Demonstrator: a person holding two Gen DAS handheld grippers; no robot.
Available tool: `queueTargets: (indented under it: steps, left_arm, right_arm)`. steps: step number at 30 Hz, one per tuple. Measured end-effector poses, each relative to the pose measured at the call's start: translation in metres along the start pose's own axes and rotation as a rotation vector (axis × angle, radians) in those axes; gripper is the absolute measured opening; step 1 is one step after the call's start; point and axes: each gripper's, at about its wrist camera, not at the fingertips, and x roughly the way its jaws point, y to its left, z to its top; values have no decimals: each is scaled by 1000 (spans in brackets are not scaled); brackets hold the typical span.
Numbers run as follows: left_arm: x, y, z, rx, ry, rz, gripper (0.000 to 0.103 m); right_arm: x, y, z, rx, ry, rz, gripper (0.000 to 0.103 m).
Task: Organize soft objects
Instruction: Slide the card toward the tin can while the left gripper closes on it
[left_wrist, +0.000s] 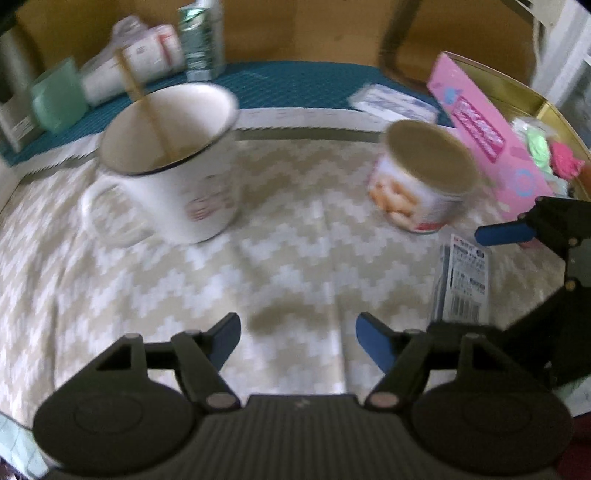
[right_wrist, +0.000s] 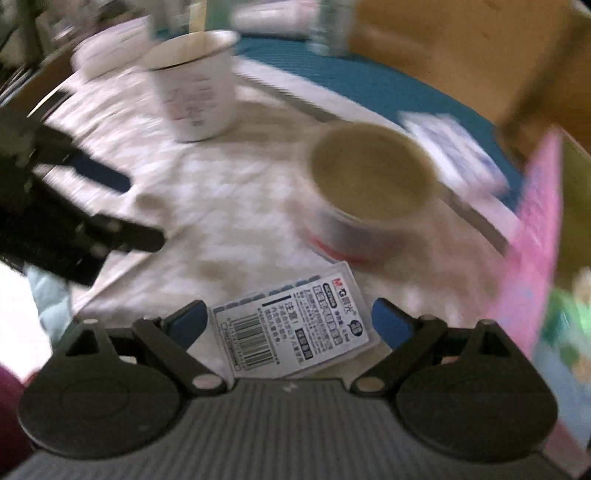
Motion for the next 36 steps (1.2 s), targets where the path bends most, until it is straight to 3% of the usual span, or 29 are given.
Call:
queueTargets:
  steps: [3,13,20,25,30,33,36]
  left_arm:
    - [4,-18,2,29,-3,-10,71]
    - [11,-60,5,49,-6,-36,71]
    - [14,-65,7,47,-17,-17,70]
    - [12,-62,10,35,-29,-35,70]
    - [13,-63,11,35,-18,-45,70]
    - [11,-64,11,19,-2,-99,68]
    - [8,-65,12,-19,30,-203,67]
  right_arm:
    - [0,-9,-11,55,-8,8,99]
    - [-23,-27,-31,35,-48,32,99]
    - [-26,-26,-19,-23,-70,38,99]
    - [-31,-25,-33,-49,-46,69,99]
    - [-36,-34,-48,8,-24,79,98]
    - [-36,-39,-54,34,-20,75,98]
    - [-37,-37,-55,15,-29,76,98]
